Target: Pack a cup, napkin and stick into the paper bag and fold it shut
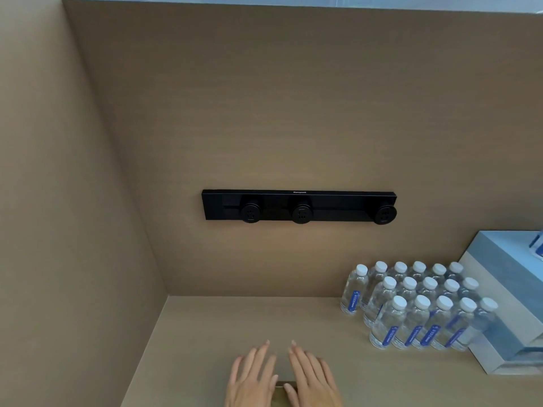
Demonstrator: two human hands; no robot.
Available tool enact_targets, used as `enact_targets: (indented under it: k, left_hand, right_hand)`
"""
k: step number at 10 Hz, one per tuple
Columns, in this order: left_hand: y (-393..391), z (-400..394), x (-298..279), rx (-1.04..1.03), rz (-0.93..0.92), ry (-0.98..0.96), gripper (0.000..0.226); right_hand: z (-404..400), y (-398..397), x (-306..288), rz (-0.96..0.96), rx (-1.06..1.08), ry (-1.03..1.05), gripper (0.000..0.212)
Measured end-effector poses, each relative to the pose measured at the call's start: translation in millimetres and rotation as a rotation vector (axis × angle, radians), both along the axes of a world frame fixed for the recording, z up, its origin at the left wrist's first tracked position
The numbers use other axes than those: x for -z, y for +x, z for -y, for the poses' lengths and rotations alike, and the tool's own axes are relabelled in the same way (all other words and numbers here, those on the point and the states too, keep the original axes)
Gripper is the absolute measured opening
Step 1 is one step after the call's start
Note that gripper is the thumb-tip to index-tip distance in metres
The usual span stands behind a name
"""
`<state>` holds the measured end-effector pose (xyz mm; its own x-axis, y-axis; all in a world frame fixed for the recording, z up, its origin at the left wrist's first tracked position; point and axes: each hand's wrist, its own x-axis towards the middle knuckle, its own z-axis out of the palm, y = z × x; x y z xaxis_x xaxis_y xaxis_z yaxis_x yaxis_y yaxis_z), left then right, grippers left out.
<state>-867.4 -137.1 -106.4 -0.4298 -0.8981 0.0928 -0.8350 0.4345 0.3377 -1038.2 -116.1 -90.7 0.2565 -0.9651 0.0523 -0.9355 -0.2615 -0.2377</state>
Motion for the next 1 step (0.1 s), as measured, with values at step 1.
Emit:
enact_targets:
  k: [1]
  left_hand:
    - [5.3,3.0,6.3,-0.127,-0.042,-0.105,0.052]
  right_hand:
    - [10.9,-9.9,2.0,-0.018,0.034,-0.162,0.063]
